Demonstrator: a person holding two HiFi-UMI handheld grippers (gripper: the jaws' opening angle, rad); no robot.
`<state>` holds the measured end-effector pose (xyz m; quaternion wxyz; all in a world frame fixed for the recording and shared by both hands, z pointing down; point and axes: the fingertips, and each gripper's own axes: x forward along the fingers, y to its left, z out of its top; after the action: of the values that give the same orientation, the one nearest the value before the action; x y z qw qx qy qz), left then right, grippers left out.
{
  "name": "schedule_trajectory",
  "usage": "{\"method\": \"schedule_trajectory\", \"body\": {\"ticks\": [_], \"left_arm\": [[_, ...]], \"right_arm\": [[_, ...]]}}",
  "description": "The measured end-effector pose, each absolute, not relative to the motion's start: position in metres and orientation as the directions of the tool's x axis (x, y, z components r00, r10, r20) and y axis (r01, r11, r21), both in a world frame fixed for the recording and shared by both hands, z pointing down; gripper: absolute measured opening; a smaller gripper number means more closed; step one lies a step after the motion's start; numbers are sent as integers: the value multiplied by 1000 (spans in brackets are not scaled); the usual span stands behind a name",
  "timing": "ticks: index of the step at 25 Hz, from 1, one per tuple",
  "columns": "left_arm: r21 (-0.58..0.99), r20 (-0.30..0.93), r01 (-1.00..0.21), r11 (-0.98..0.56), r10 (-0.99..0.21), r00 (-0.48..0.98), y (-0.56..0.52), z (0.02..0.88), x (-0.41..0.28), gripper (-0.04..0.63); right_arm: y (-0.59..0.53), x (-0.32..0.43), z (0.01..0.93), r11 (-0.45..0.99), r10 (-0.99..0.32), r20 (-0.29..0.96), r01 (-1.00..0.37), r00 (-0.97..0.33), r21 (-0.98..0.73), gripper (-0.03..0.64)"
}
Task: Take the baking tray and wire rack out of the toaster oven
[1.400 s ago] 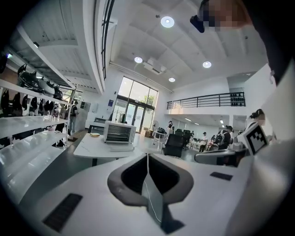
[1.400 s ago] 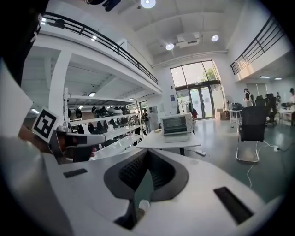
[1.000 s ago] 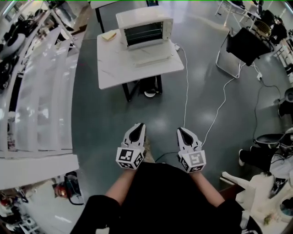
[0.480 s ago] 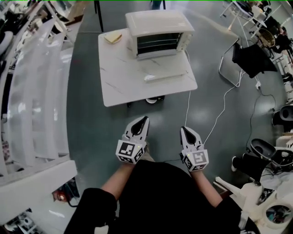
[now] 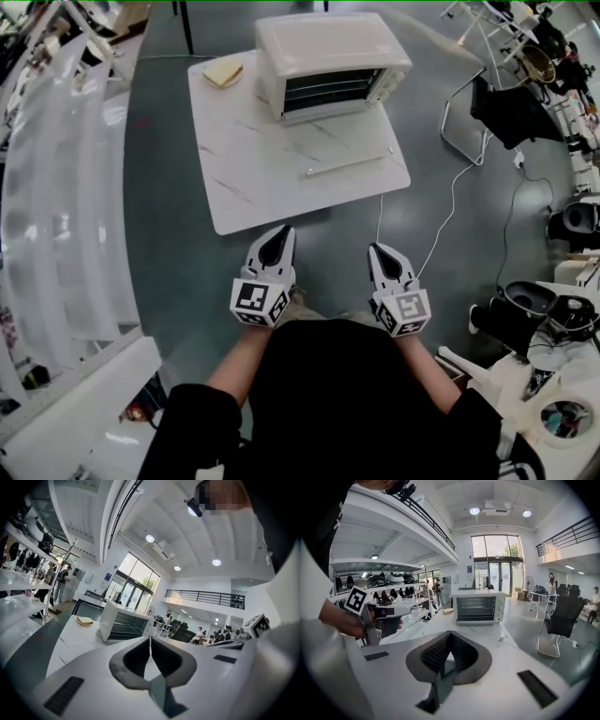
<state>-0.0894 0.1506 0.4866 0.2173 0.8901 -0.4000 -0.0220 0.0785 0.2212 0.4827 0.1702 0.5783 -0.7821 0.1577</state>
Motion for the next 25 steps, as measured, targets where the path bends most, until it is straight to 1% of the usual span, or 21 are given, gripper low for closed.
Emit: {"method": "schedule_trajectory", "body": {"ticks": [4, 7, 14, 18, 21, 25], "left_arm": [[431, 132, -697, -573, -724, 677, 136, 491, -89, 26], [441, 136, -694, -569, -722, 678, 127, 493, -86, 26], [420, 141, -725, -546, -749, 647, 106, 488, -72, 26], [442, 147, -749, -494, -784, 603, 80, 492, -64, 26], [425, 188, -802, -419, -826, 532, 49, 500, -53, 26], [405, 223, -847, -344, -861, 456, 16, 503, -17, 26]], "right_arm": [[207, 88, 481, 254, -858, 453, -967, -240, -33, 23], [196, 88, 482, 251, -854, 456, -966, -250, -59, 23], [150, 91, 486, 316, -844, 426, -944, -327, -99, 23], [109, 100, 485, 385, -827, 382, -911, -412, -149, 23], [72, 124, 492, 430, -798, 376, -882, -471, -192, 23], [16, 171, 497, 441, -781, 387, -871, -491, -216, 23]]}}
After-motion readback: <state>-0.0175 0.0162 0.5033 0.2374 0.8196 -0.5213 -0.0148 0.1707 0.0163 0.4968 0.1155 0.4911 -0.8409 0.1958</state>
